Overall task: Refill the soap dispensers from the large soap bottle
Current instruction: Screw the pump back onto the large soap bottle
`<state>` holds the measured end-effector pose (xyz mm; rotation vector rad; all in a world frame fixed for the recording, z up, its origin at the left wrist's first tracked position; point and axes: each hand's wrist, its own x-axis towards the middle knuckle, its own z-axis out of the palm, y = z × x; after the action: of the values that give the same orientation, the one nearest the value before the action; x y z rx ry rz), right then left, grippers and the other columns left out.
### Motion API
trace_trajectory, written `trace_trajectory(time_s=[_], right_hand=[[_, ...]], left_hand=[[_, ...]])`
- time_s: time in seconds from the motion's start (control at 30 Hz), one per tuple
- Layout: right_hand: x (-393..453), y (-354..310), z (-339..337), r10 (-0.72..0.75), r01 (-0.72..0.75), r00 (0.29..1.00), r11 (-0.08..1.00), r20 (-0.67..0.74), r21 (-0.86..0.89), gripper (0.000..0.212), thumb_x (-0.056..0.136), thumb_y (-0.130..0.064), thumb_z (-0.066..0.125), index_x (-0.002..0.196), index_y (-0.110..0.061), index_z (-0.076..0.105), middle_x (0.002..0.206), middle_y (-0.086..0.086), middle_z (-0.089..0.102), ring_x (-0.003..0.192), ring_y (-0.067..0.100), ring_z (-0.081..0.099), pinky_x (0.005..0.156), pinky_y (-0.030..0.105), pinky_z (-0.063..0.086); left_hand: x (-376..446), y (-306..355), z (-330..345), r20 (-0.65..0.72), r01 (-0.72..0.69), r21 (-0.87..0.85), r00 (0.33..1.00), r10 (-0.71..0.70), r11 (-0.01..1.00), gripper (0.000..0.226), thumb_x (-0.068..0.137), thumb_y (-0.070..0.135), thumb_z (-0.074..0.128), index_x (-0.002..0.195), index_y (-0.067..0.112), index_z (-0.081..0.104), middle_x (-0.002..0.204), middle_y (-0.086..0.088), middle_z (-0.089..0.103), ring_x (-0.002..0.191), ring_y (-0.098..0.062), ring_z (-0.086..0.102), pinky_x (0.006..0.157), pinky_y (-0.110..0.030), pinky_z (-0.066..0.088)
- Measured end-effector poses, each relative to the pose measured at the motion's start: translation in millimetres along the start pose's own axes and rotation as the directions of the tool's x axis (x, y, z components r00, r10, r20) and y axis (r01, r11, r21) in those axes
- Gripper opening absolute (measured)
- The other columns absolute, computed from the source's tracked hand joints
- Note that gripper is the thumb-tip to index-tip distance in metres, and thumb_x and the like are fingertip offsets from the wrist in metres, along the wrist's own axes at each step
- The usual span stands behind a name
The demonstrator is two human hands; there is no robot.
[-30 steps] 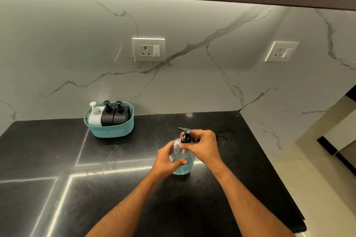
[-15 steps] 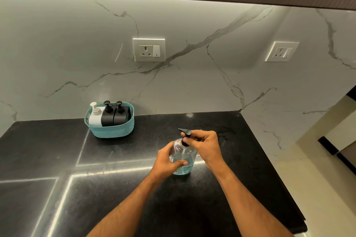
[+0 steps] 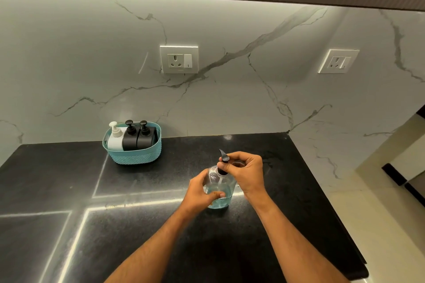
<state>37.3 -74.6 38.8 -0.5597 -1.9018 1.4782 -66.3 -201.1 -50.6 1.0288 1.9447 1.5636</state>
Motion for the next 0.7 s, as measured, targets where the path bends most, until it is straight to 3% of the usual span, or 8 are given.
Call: trace_trajectory(time_s=[0.17,0.33,0.43,0.57,0.7], right_hand=[[-3,0,14,-0.017,0.011,0.991,0.999,-0.132,-0.047,0.023,0.07,-0.017,0.094,0.08,-0.016,0.072,0.078,-0.003,0.074,0.075,0.023,0.074,0.069,0.046,0.064],[-10,-1,28,-0.03,0.012,0.961,0.998,-0.274,-0.066,0.03,0.07,-0.021,0.095,0.076,-0.017,0.065,0.074,-0.004,0.07,0.07,0.019,0.071,0.065,0.041,0.063],[-15,-1,36,-0.032,0.009,0.943,0.997,-0.331,-0.071,0.033,0.07,-0.024,0.095,0.079,-0.016,0.064,0.075,-0.005,0.069,0.071,0.014,0.071,0.064,0.034,0.063],[-17,0,33,-0.018,0.01,0.964,0.999,-0.266,-0.034,0.034,0.071,-0.023,0.094,0.09,-0.017,0.066,0.083,-0.006,0.071,0.08,0.013,0.07,0.071,0.029,0.062],[-18,4,19,-0.008,0.018,0.983,0.998,-0.185,0.053,0.043,0.078,-0.016,0.088,0.117,-0.019,0.07,0.102,-0.005,0.074,0.099,0.015,0.072,0.086,0.028,0.06]], left_hand=[[1,-4,0,0.004,-0.018,0.009,1.0,0.018,1.0,0.063,0.071,0.027,0.093,0.127,0.028,0.063,0.119,0.01,0.073,0.114,-0.015,0.07,0.096,-0.031,0.058],[0,0,0,-0.002,-0.026,0.026,1.0,0.026,0.999,0.062,0.069,0.038,0.093,0.121,0.048,0.061,0.117,0.016,0.073,0.111,-0.009,0.07,0.092,-0.02,0.057],[-1,0,-1,-0.001,-0.026,0.023,1.0,0.027,0.999,0.062,0.068,0.049,0.092,0.121,0.048,0.061,0.117,0.016,0.073,0.11,-0.008,0.071,0.089,-0.021,0.058],[-1,-1,-1,-0.002,-0.027,0.004,1.0,0.027,1.0,0.062,0.067,0.054,0.091,0.121,0.043,0.063,0.116,0.014,0.073,0.11,-0.011,0.071,0.091,-0.026,0.06],[0,2,-2,-0.009,-0.034,-0.017,0.999,0.034,0.999,0.064,0.066,0.05,0.093,0.122,0.045,0.063,0.118,0.014,0.073,0.111,-0.011,0.07,0.092,-0.024,0.059]])
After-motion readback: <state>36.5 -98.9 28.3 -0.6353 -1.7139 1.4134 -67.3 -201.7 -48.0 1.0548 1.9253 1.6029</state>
